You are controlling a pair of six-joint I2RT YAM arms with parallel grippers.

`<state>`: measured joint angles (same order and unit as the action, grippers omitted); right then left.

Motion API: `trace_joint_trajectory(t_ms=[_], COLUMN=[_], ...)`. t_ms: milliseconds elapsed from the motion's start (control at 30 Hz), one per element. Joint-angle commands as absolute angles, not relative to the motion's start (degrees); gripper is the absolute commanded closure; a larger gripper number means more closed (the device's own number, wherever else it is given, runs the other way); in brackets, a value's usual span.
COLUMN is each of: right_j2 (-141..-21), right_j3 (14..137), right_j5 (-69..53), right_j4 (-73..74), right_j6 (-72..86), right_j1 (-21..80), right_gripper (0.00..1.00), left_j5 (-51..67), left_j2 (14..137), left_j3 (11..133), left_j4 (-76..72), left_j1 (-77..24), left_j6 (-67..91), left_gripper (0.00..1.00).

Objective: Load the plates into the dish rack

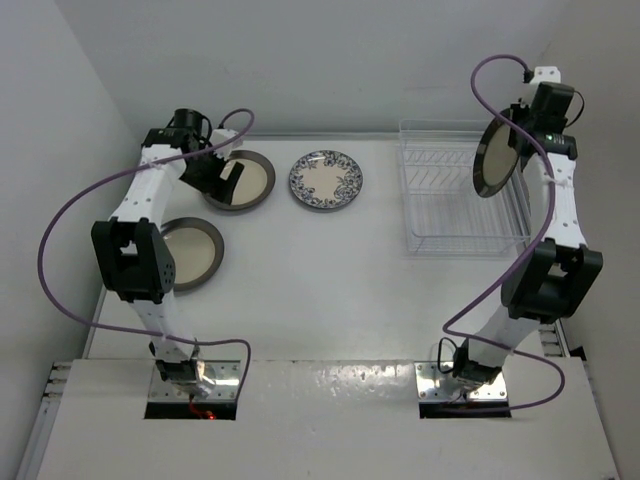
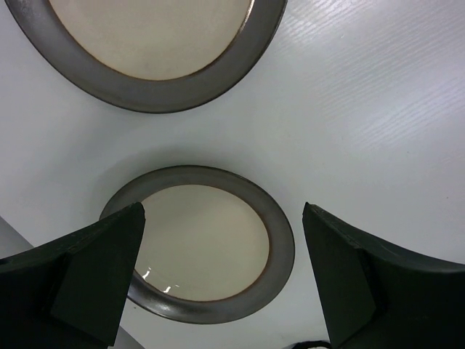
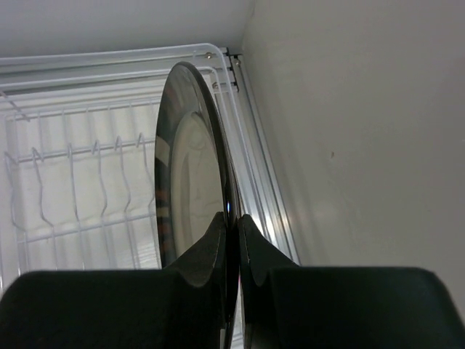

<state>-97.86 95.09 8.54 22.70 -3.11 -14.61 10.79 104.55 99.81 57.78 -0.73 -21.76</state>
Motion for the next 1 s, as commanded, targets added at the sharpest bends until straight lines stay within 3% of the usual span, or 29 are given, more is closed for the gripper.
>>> trace_joint_trajectory(t_ms=[0, 667, 967], right_j2=[-95.7, -107.3, -104.5], right_j3=[102.8, 108.6, 101.0], right_j5=[9.7, 10.7, 11.5], right_j4=[10.0, 1.4, -2.6], right_j6=[-4.2, -13.9, -18.7], right_j1=[-14.9, -14.1, -11.7], right_gripper=[1.0, 1.0, 1.0], left_j5=[12.6, 12.6, 12.6], left_j2=[104.8, 108.2, 108.2], left_j3=[104.1, 104.6, 104.6], left_j4=[59.2, 60.3, 60.3], left_j1=[-1.0, -1.0, -1.0], left_j6=[-22.2, -22.8, -22.2], left_gripper=[0.05, 0.05, 0.05])
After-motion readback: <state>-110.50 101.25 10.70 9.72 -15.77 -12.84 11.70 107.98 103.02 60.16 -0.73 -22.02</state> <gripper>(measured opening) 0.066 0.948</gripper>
